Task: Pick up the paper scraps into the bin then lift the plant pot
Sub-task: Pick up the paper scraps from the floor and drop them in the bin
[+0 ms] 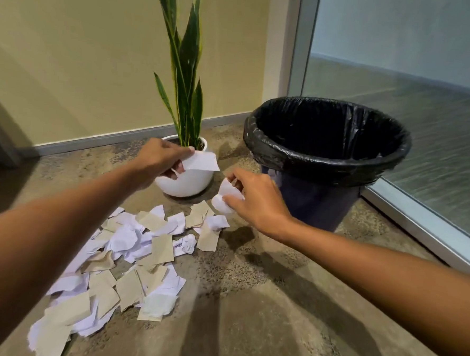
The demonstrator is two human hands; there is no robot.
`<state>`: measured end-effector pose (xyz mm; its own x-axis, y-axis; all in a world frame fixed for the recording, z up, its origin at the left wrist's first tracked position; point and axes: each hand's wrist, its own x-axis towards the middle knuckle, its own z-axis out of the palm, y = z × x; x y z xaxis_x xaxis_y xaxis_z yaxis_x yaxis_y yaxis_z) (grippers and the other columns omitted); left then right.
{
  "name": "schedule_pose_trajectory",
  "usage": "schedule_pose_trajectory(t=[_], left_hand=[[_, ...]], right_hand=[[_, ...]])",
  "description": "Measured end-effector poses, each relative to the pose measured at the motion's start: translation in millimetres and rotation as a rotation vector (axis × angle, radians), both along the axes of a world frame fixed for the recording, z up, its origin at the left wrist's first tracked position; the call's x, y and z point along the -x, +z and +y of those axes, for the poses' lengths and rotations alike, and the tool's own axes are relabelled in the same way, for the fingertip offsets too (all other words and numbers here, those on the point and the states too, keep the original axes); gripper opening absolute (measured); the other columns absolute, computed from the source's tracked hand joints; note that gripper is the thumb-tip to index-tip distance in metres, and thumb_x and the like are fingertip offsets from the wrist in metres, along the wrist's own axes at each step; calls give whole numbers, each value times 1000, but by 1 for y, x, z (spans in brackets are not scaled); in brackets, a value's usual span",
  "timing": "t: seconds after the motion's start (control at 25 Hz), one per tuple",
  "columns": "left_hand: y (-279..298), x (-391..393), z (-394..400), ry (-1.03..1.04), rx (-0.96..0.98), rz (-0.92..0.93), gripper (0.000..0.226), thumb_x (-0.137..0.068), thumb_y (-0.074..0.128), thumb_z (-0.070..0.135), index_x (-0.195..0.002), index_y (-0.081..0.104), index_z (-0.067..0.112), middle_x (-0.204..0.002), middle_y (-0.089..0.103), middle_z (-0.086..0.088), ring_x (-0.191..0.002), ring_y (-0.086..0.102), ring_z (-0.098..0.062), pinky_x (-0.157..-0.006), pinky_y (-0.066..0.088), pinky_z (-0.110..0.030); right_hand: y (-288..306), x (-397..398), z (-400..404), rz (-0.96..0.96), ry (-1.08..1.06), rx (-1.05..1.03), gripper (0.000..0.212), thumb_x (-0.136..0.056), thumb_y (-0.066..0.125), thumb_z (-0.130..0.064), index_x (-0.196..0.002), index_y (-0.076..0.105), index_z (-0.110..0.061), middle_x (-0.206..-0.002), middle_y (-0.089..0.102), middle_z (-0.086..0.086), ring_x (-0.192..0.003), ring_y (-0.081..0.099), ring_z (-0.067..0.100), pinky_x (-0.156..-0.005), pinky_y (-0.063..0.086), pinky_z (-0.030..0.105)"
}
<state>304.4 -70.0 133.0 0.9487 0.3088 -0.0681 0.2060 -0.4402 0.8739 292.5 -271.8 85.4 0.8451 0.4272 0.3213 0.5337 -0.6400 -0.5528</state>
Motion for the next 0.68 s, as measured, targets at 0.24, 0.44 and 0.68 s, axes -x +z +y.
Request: schedule_pose_trajectory(t=[0.24, 0.44, 0.68], left_hand=[[63, -26, -57, 28, 387, -199, 12, -84, 60, 4, -80, 56, -6, -84, 62, -22, -72, 67, -30, -68, 58, -27], [72, -39, -106, -91, 419, -246, 7, -83, 61, 0, -84, 59, -7, -100, 62, -25, -81, 65, -29, -81, 57, -37], [72, -36, -157, -219, 472, -118, 20, -89, 59, 10, -103, 57, -5, -100, 57, -18, -94, 58, -26, -84, 56, -32]], right_hand=[[59, -6, -23, -299, -50, -170, 14, -85, 62, -20, -97, 62, -13, -92, 63, -2, -84, 59, 20, -71, 49, 36], [92, -28, -61, -329, -310, -306, 11, -82, 61, -22, -89, 63, -14, -84, 61, -2, -76, 53, 17, -65, 37, 28], [85, -47, -95, -189, -457, -242, 19, -77, 67, -19, -95, 64, -22, -94, 66, 3, -90, 60, 23, -76, 43, 31]])
